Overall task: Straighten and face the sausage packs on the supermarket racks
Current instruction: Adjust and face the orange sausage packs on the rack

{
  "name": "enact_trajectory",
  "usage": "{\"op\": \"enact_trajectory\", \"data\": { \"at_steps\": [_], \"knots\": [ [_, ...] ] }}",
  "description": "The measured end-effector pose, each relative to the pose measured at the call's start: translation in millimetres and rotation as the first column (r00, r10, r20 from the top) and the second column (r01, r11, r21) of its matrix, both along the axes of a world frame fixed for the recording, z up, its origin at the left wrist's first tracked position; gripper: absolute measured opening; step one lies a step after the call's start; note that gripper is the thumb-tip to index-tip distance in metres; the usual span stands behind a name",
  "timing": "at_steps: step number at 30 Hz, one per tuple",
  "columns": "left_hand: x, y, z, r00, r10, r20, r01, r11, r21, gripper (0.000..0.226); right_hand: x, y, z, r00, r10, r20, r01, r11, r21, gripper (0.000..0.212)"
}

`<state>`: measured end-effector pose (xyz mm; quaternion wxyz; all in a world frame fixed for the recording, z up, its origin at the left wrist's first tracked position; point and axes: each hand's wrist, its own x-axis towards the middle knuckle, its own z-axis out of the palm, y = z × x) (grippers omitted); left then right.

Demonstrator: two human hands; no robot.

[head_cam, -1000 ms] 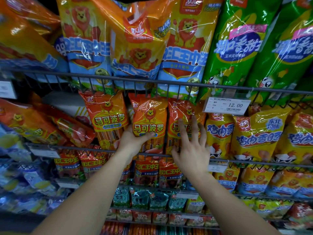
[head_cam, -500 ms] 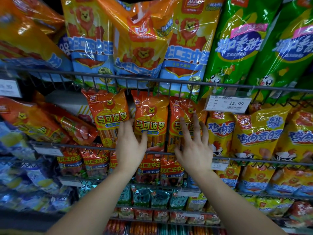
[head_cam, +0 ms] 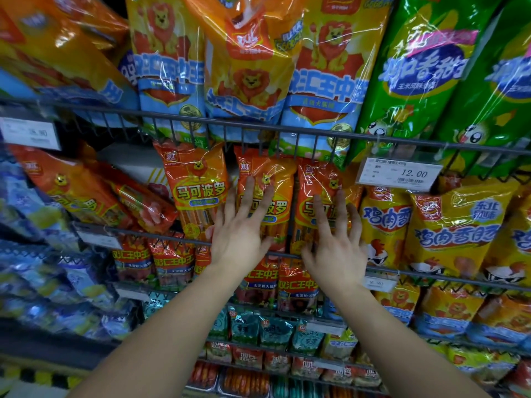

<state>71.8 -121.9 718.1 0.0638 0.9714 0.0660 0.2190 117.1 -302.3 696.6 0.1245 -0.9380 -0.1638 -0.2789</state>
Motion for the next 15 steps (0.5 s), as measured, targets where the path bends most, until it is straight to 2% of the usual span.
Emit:
{"op": "enact_trajectory", "data": {
  "at_steps": [5,11,15],
  "knots": [
    [-15,14,8,0.995,-0.031,0.09,0.035,0.999,-0.04,0.079,-2,9,4,0.999,-0.032,0.0,0.032,0.998,0.049,0.086],
    [-36,70,-13,0.987,0.083,0.134,-0.073,0.994,-0.081,0.062,-9,35,11,0.993,-0.101,0.059,0.095,0.991,0.095,0.076],
    [-54,117,-19,0.973,0.112,0.203,-0.098,0.992,-0.076,0.056,-21,80,20,0.988,-0.029,0.151,0.005,0.988,0.152,0.071]
  ]
}}
